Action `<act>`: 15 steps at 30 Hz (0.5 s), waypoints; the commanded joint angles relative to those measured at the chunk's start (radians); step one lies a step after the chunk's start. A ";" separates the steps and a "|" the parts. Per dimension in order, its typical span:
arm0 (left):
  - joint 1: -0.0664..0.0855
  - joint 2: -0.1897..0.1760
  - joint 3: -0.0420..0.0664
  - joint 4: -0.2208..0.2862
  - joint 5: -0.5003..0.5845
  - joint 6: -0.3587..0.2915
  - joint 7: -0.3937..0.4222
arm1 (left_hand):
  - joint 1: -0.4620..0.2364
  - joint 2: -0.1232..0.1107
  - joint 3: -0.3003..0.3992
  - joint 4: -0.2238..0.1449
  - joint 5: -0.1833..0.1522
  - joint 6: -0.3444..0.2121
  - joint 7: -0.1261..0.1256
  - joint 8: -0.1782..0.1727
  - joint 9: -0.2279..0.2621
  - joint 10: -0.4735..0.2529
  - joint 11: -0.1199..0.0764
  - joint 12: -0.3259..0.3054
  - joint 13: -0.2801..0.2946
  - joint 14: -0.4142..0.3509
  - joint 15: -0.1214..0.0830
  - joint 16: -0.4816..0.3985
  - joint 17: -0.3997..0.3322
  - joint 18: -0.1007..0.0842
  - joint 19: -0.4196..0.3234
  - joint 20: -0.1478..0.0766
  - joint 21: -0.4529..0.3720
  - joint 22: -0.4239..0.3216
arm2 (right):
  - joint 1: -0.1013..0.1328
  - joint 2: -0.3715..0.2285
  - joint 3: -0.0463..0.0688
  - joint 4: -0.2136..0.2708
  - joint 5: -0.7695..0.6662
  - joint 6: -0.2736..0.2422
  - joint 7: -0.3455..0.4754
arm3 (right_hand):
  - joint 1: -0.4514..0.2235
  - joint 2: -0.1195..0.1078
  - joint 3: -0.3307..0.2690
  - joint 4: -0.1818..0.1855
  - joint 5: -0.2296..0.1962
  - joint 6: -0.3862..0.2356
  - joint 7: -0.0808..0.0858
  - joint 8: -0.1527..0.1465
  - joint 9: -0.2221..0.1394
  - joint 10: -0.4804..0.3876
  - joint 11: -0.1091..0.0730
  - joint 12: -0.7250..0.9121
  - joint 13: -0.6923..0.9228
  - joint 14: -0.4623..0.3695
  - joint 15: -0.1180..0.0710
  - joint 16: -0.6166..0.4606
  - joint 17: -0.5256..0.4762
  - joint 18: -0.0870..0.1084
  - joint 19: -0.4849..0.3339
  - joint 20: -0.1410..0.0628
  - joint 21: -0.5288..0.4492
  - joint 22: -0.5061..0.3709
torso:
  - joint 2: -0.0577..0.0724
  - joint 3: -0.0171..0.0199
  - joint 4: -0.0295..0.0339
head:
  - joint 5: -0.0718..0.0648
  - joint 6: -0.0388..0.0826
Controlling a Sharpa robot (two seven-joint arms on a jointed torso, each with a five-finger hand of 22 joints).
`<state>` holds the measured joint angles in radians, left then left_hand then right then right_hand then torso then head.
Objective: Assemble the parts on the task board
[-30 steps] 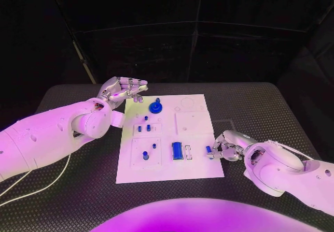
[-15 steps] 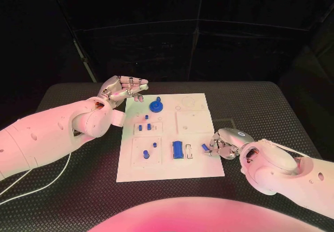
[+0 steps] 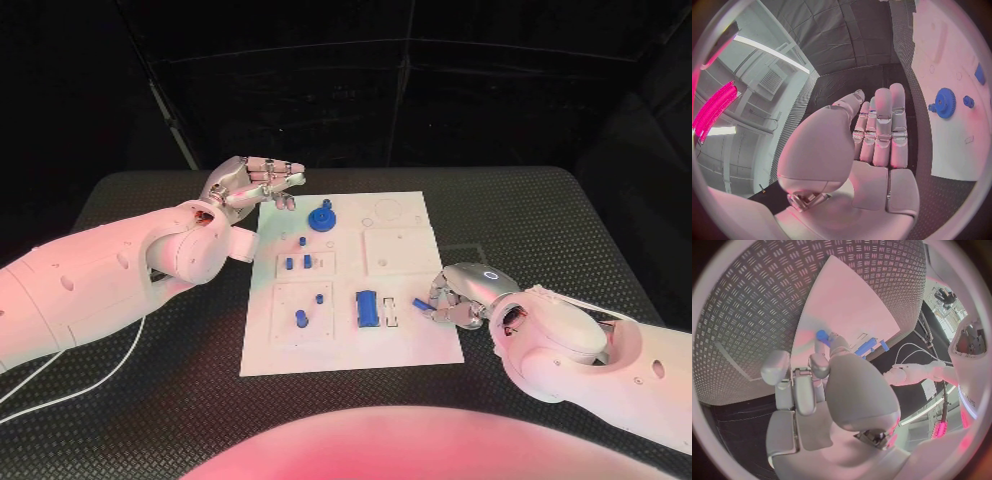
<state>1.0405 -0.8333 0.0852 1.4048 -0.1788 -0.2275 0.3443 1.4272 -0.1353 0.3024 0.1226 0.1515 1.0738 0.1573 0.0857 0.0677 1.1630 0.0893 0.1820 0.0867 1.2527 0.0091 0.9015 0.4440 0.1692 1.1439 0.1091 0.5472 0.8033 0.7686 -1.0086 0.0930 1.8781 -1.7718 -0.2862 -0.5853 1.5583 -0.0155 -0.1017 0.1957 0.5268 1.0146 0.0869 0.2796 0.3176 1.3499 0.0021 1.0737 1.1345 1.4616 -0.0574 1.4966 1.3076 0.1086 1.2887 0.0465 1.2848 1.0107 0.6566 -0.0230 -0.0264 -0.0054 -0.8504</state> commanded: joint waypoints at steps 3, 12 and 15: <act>0.001 -0.001 0.001 0.003 0.003 0.004 0.007 | 0.000 0.006 -0.004 0.000 -0.004 -0.003 0.006 -0.006 0.000 -0.007 0.003 0.007 -0.001 -0.005 0.002 -0.006 -0.001 0.013 0.001 0.005 -0.007 -0.002 | -0.011 -0.002 -0.010 -0.003 0.005 0.038 -0.051 | -0.015 -0.048 0.079 0.037 0.038 0.021 0.000 -0.023 -0.009 0.006 0.002 0.015 0.017 0.079 -0.005 0.004 0.112 -0.003 -0.003 0.002 0.006 0.006 | -0.001 -0.0013 0.0018 | 0.001 0.000; 0.000 -0.001 0.001 0.003 0.003 0.004 0.006 | 0.000 0.006 -0.004 0.000 -0.004 -0.004 0.006 -0.006 0.000 -0.007 0.003 0.007 -0.001 -0.005 0.002 -0.006 -0.001 0.013 0.001 0.005 -0.007 -0.002 | -0.011 -0.013 -0.010 0.027 0.035 -0.036 -0.052 | -0.025 -0.103 0.214 0.061 0.117 0.044 -0.002 -0.035 -0.002 0.029 -0.002 0.059 0.056 0.083 -0.008 0.013 0.131 -0.007 0.009 -0.001 0.023 0.034 | -0.001 -0.0011 -0.0002 | 0.003 -0.003; 0.000 -0.001 0.001 0.003 0.003 0.005 0.005 | 0.002 0.006 -0.004 -0.002 -0.003 -0.004 0.006 -0.006 0.000 -0.007 0.003 0.007 -0.001 -0.005 0.002 -0.006 -0.001 0.013 0.002 0.005 -0.008 -0.002 | -0.010 -0.017 -0.010 0.038 0.057 -0.070 -0.047 | -0.038 -0.113 0.236 0.067 0.117 0.050 -0.003 -0.034 0.001 0.035 -0.003 0.067 0.064 0.084 -0.009 0.015 0.136 -0.008 0.011 -0.001 0.026 0.038 | -0.001 -0.0016 0.0008 | 0.002 -0.002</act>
<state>1.0397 -0.8340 0.0852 1.4056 -0.1788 -0.2275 0.3439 1.4272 -0.1353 0.3025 0.1226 0.1515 1.0739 0.1573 0.0857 0.0677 1.1631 0.0894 0.1820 0.0867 1.2527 0.0091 0.9016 0.4440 0.1692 1.1439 0.1091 0.5434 0.8024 0.7611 -1.0242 0.0857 1.9102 -1.7615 -0.3190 -0.6188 1.5345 -0.1335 0.1296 0.2618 0.6402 1.0597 0.0829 0.2382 0.3124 1.3795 -0.0054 1.1358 1.1956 1.4697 -0.0663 1.5073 1.3075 0.1085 1.2922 0.0429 1.3079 1.0476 0.6559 -0.0239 -0.0257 -0.0022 -0.8532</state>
